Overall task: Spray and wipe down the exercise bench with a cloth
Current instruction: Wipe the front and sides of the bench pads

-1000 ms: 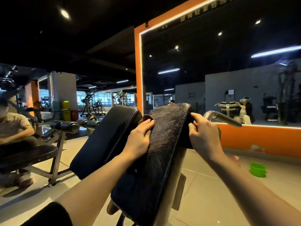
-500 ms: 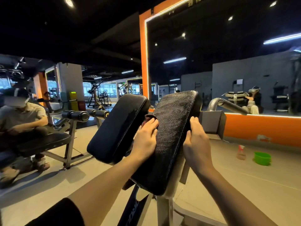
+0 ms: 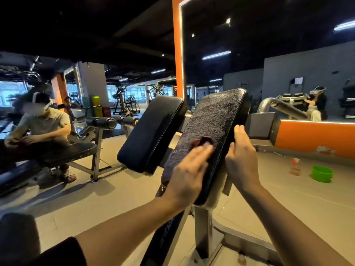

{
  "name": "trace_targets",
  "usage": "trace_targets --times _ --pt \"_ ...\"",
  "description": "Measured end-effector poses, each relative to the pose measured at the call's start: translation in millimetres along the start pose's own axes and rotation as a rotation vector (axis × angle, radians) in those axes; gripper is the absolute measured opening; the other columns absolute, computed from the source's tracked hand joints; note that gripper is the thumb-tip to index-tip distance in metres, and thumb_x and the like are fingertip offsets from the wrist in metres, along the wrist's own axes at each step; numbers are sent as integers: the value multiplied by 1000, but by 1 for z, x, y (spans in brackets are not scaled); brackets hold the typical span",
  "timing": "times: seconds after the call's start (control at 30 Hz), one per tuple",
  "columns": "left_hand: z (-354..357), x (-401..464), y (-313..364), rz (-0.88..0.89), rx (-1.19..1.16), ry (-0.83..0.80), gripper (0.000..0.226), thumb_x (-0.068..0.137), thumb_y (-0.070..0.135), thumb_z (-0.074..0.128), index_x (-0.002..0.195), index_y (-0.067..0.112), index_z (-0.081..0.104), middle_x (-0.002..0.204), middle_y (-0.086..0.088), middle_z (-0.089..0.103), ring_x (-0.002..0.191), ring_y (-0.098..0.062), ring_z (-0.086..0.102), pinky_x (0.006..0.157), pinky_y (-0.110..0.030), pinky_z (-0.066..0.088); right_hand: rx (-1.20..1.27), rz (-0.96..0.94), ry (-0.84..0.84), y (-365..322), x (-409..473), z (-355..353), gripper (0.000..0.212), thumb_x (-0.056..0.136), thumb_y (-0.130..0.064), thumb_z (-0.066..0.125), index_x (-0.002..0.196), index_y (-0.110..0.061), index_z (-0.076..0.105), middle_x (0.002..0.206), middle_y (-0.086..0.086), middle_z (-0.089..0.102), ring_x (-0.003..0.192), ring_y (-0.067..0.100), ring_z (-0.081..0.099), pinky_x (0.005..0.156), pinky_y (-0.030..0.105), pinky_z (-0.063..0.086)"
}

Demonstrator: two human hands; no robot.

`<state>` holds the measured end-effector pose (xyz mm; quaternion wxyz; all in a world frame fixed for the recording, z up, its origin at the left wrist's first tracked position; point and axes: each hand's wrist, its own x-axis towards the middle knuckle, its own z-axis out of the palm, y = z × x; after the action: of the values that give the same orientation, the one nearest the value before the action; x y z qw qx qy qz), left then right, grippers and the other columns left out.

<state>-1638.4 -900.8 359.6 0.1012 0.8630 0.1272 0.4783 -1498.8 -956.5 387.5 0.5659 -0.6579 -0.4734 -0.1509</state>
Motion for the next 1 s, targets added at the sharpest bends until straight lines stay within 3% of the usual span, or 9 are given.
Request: trace_targets --times 0.1,0.27,0.37,0.5,0.63,0.73,0.83,0.9,1.0 --pt "-1 -1 -7 24 -65 -54 45 100 16 37 145 18 34 149 7 37 139 8 25 116 -15 20 -6 -7 -11 2 -1 -3 52 99 1 38 150 -4 28 158 10 26 147 18 21 111 14 10" --pt "-21 10 -71 -392 49 16 39 102 10 40 141 12 46 143 -5 50 133 -18 44 113 -31 31 -38 -14 -68 2 -2 -8 52 101 -2 36 151 -6 25 160 8 22 148 16 18 109 10 7" --pt "-32 27 -65 -314 70 101 30 101 9 42 127 9 58 126 -8 61 117 -20 55 99 -24 38 -90 -18 -128 1 2 -18 53 101 -4 40 151 -6 26 159 8 24 147 18 20 109 14 8" --pt "-40 71 -24 -319 -233 81 17 99 22 49 114 14 53 106 -8 59 92 -18 57 80 -28 48 -163 -22 -181 -4 6 -30 54 98 -4 46 150 -4 30 157 11 30 145 22 26 115 23 15" --pt "-47 87 -6 -627 -810 -17 48 62 12 54 107 20 41 112 -13 42 91 -21 46 68 -30 46 -188 -14 -211 -12 8 -38 52 97 -6 47 147 -4 35 152 13 38 140 25 34 112 28 24" --pt "-56 78 -12 -590 -596 -117 58 75 -13 48 114 27 32 122 -11 32 106 -22 40 73 -26 46 -205 -5 -225 -16 8 -41 52 97 -8 48 147 -5 35 150 13 41 138 25 37 111 30 27" --pt "-68 66 -29 -568 -392 -126 50 90 -2 56 124 25 31 126 -11 35 112 -23 46 87 -29 50 -227 11 -235 -21 9 -41 53 97 -10 51 147 -4 35 148 14 42 136 27 38 110 31 28" --pt "-79 65 -36 -580 -209 30 44 88 7 64 121 18 37 121 -12 46 110 -23 52 91 -33 48 -240 18 -239 -24 10 -41 53 96 -11 53 145 -2 37 145 16 45 134 29 40 108 32 30" --pt "-91 71 -30 -613 49 496 44 87 11 69 120 9 40 118 -11 53 105 -19 53 85 -25 42 -251 36 -228 -29 11 -40 46 93 -8 54 137 1 45 138 20 49 128 32 45 101 32 34"
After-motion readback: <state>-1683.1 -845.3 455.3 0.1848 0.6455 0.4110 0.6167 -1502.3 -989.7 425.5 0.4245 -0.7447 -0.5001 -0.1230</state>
